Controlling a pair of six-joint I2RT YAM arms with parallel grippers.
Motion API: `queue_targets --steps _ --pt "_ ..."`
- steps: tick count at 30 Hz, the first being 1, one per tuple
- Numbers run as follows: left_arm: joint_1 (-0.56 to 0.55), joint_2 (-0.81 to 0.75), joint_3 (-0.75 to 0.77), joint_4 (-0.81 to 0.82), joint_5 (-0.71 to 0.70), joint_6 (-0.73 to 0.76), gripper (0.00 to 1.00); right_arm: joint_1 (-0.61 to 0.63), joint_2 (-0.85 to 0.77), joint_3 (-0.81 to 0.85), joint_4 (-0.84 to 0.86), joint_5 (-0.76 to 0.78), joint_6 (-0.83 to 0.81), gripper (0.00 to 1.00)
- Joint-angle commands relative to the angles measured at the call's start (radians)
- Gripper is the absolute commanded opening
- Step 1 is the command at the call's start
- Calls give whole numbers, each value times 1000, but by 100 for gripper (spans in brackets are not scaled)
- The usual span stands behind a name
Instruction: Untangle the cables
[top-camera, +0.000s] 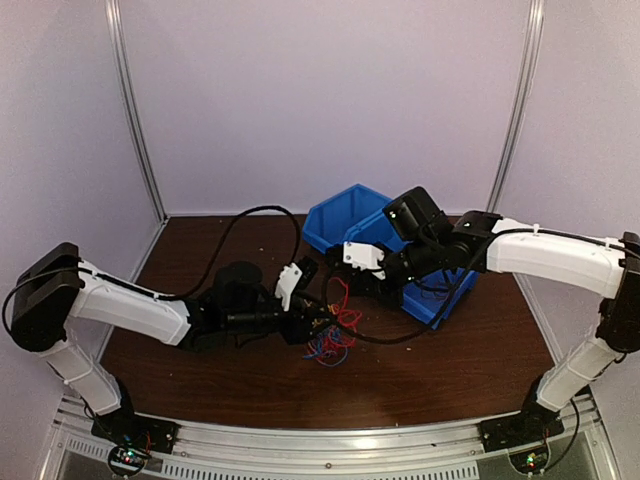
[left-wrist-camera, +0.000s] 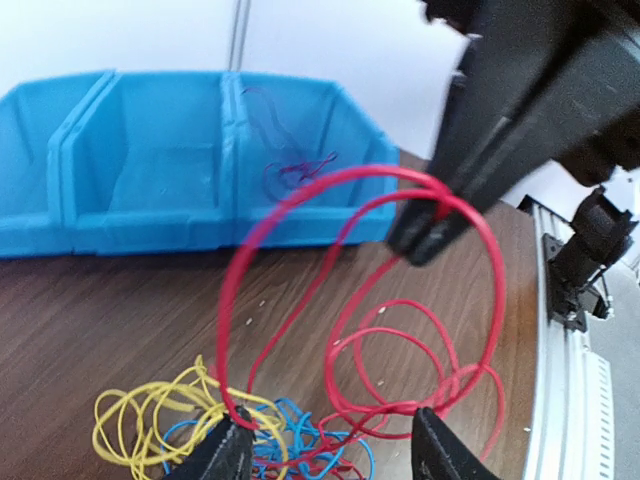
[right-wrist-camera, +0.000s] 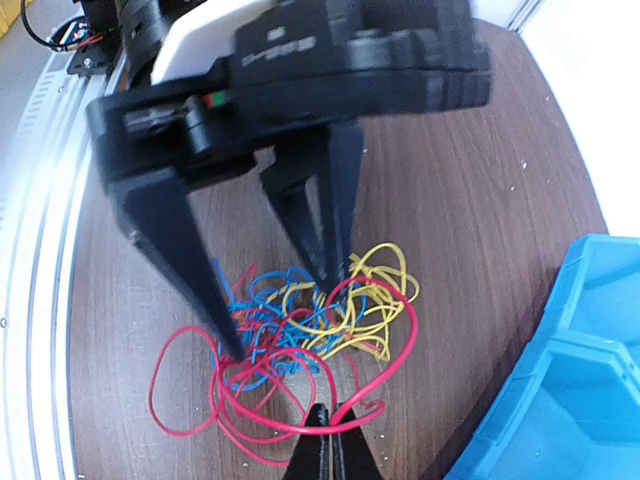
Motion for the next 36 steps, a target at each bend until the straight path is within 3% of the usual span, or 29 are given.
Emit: queue_targets --steps 1,9,16,19,24,27,31,36 --pt "-43 -26 -23 204 -50 84 55 7 -25 45 -91 -36 -6 0" --pt "-51 -51 -51 252 -243 69 51 7 -47 37 -115 -64 -11 0" --pt "-51 4 35 170 -149 120 46 7 -58 14 -100 -85 -9 0" --pt "-50 19 49 177 -119 119 34 7 -61 9 -92 -89 -6 0" --pt "-51 -42 49 152 -162 110 0 -13 -81 -51 -28 -99 33 0" --pt "-50 -173 56 88 -239 123 0 -55 -87 -119 52 -131 75 0" --pt "-49 -355 123 -34 -303 165 0 -101 -60 -179 118 -181 104 8" --pt "-55 -458 361 -270 -313 225 0 -131 8 -184 142 -233 115 10"
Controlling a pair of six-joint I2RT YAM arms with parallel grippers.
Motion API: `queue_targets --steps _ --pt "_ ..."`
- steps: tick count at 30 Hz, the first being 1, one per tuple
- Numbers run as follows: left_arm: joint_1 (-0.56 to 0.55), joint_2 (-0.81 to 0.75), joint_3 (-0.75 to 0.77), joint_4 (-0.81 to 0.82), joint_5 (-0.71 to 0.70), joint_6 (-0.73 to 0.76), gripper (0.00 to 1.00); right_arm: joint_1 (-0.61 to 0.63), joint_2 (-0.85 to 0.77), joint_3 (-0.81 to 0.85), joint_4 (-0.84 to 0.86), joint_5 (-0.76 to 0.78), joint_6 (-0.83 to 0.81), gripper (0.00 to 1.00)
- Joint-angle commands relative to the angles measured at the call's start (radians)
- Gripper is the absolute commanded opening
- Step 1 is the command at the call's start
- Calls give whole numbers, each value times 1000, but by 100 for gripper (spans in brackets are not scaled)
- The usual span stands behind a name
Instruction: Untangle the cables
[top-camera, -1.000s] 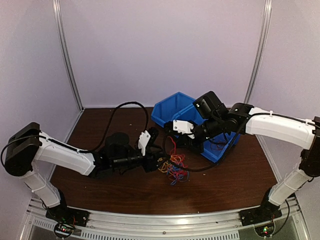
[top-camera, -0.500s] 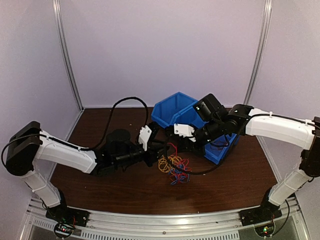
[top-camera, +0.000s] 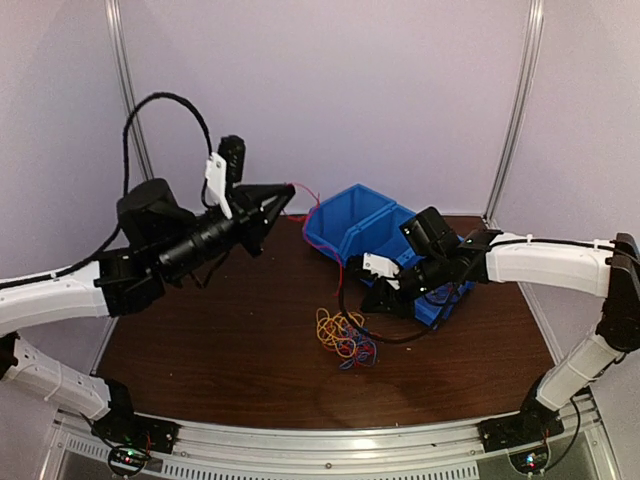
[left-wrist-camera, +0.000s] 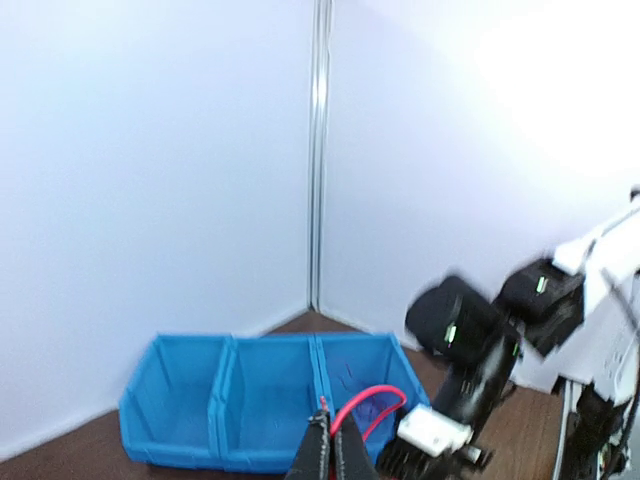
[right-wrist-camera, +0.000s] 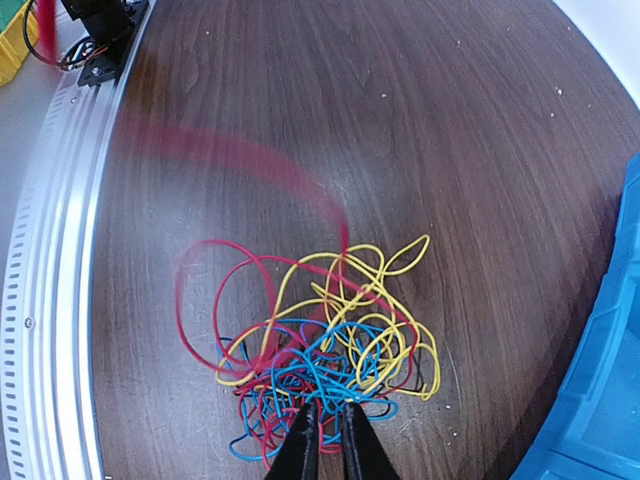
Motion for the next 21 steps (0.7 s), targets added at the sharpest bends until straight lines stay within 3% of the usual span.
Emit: queue_targets --steps 1,5,9,13,16,21 --pt "-1 -73 222 -179 -65 69 0 -19 57 -2 38 -72 28 10" --pt "1 -97 294 -278 -128 102 0 -23 81 16 34 -88 31 11" --pt "1 -142 252 -296 -199 107 0 -23 67 14 31 -90 32 12" --pt "-1 -168 206 -304 -217 90 0 -23 35 -1 20 -74 -9 23" --pt "1 -180 204 -322 -238 77 0 -23 29 18 1 -44 -27 26" --pt "0 -188 305 -376 -261 109 0 -19 38 35 -2 -34 -56 55"
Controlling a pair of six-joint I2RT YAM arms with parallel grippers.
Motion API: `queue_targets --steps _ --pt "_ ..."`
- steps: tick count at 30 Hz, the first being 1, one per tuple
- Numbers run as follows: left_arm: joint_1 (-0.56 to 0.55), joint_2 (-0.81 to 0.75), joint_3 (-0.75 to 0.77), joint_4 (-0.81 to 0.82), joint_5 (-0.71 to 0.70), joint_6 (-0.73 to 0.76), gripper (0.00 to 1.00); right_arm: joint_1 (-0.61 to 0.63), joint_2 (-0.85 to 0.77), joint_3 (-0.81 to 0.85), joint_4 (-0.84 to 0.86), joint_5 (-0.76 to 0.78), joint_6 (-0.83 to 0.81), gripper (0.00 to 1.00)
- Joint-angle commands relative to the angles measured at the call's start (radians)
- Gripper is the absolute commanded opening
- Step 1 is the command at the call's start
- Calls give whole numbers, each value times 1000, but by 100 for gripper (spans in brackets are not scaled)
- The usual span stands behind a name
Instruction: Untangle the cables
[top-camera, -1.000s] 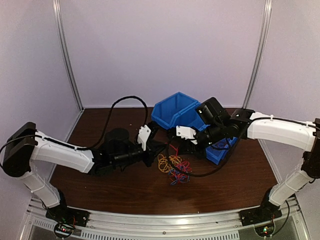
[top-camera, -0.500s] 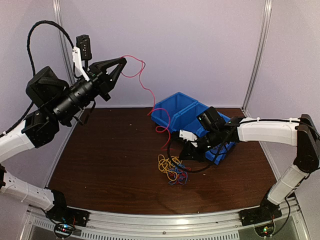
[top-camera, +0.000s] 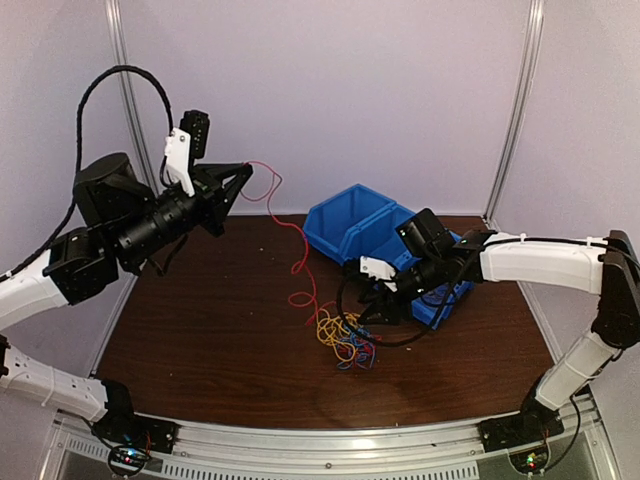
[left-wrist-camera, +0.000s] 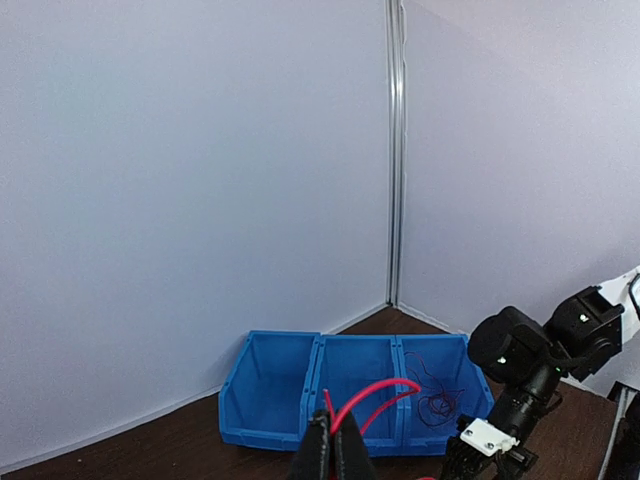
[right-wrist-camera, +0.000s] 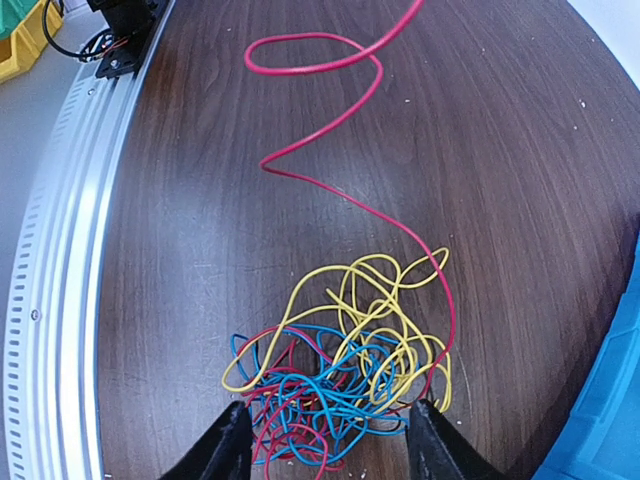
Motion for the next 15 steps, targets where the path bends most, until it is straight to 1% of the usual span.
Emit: queue_targets --steps 1,4,6,7,12,13,14,15 --pt "0 -23 122 -34 -41 38 0 1 -10 31 9 32 -36 58" --pt "1 -20 177 -53 -43 58 0 4 22 48 56 45 -42 64" --pt "1 -23 200 -53 -48 67 0 4 63 81 80 52 -30 65" --pt "1 -26 210 -79 -52 69 0 4 89 106 85 49 -25 65" --pt "1 -51 235 -90 -69 78 0 17 235 211 101 8 0 66" --pt "0 -56 238 -94 -74 81 0 18 261 230 106 -4 10 65" --pt "0 -61 240 -97 -81 81 0 18 286 251 106 -18 18 61" --pt "2 -67 242 -102 -90 81 0 19 312 275 99 -28 24 52"
